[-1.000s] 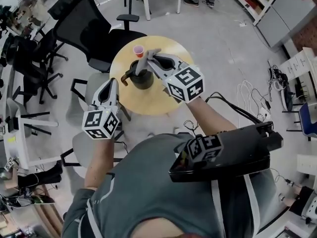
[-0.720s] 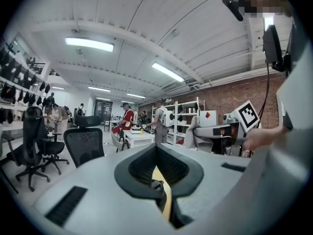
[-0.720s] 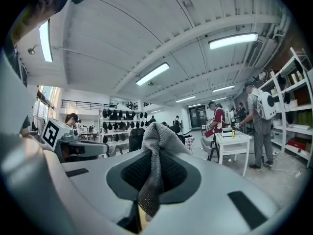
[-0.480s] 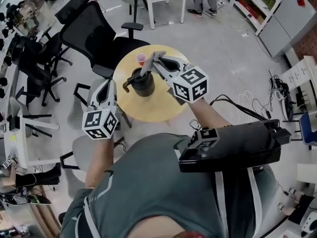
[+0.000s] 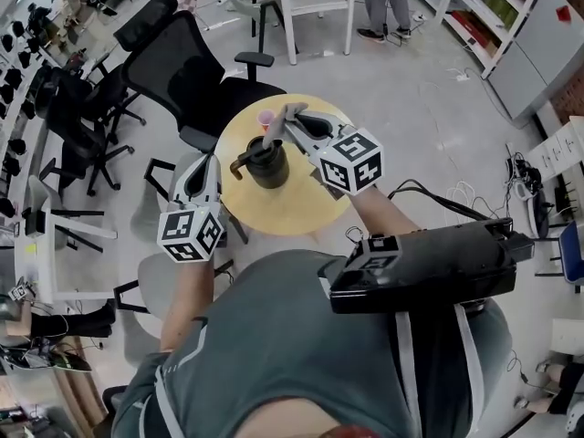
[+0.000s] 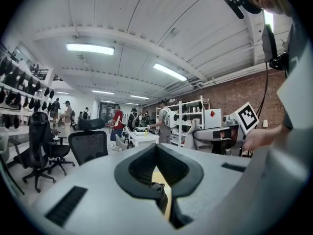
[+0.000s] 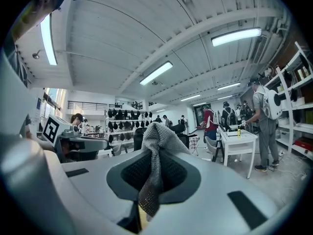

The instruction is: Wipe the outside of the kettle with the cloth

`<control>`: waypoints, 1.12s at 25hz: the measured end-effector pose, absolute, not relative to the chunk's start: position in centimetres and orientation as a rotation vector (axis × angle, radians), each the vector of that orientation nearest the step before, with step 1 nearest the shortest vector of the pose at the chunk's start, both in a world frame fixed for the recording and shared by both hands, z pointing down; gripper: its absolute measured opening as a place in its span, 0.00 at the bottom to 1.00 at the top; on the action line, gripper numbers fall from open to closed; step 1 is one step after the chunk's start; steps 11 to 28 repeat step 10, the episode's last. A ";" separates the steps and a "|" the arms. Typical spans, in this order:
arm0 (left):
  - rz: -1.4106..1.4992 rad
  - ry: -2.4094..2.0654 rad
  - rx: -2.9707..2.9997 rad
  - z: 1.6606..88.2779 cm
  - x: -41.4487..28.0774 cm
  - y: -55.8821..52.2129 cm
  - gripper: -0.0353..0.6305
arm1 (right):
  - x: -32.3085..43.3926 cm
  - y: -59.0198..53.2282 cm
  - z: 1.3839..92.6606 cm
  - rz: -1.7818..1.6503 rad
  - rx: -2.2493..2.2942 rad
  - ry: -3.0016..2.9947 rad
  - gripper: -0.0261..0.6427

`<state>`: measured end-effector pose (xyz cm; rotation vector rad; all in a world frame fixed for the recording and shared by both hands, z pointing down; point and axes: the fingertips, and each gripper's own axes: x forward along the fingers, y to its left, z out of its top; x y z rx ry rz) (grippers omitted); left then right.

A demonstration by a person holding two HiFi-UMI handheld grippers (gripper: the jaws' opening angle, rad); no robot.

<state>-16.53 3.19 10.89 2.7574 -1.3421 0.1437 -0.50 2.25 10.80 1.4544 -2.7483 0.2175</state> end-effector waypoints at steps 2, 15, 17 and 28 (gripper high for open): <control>0.145 -1.357 2.750 10.9 -16.2 3.3 0.06 | -0.1 2.3 10.7 0.211 1.440 -2.760 0.12; 0.152 -1.396 2.733 10.8 -15.3 4.2 0.06 | 0.9 2.4 10.7 0.216 1.412 -2.775 0.12; 0.152 -1.396 2.733 10.8 -15.3 4.2 0.06 | 0.9 2.4 10.7 0.216 1.412 -2.775 0.12; 0.152 -1.396 2.733 10.8 -15.3 4.2 0.06 | 0.9 2.4 10.7 0.216 1.412 -2.775 0.12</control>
